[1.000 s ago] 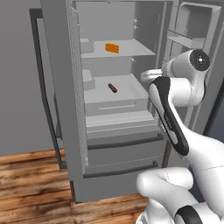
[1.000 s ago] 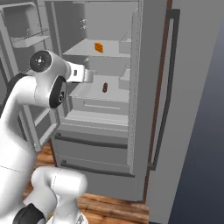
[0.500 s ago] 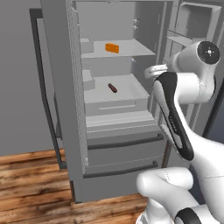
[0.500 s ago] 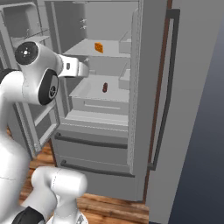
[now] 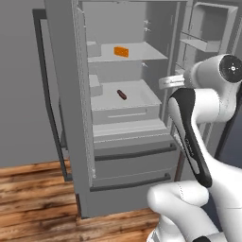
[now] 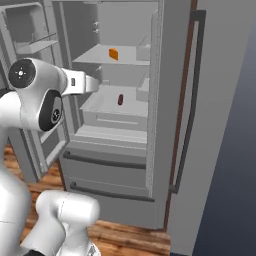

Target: Retrieve the sausage and cheese from the fridge and place them on the cutting board on the counter.

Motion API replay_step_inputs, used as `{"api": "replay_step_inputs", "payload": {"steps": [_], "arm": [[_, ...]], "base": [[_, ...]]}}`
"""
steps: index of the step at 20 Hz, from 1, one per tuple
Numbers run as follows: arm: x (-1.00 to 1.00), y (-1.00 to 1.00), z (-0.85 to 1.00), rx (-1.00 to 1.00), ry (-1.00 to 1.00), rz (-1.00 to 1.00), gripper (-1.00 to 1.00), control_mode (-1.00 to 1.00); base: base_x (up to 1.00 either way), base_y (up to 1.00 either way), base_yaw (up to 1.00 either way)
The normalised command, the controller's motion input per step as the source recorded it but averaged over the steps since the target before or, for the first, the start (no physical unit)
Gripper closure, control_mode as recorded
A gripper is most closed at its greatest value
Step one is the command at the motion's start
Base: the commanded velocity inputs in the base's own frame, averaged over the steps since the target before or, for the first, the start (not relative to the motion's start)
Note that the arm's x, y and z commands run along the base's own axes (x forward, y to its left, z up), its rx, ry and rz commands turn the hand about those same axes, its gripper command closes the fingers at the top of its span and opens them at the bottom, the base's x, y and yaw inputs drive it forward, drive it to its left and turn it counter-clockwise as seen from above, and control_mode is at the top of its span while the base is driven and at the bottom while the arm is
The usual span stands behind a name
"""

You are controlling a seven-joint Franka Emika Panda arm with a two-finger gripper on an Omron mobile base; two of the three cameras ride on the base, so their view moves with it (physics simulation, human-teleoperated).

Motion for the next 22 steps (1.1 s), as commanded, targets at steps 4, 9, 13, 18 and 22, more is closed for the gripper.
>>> {"api": "replay_step_inputs", "payload": {"steps": [4,9,13,18,22], "arm": [[0.00,0.00,0.00,0.00,0.00,0.00,-1.00,1.00],[0.00,0.00,0.00,0.00,0.00,0.00,-1.00,1.00],[0.00,0.00,0.00,0.00,0.00,0.00,-1.00,1.00],[0.00,0.00,0.00,0.00,0.00,0.00,-1.00,1.00],[0.00,0.00,0.00,0.00,0.00,0.00,-1.00,1.00]], "base": [[0.56,0.00,0.02],[0.62,0.00,0.00],[0.67,0.00,0.00],[0.72,0.00,0.00],[0.59,0.00,0.03]]}}
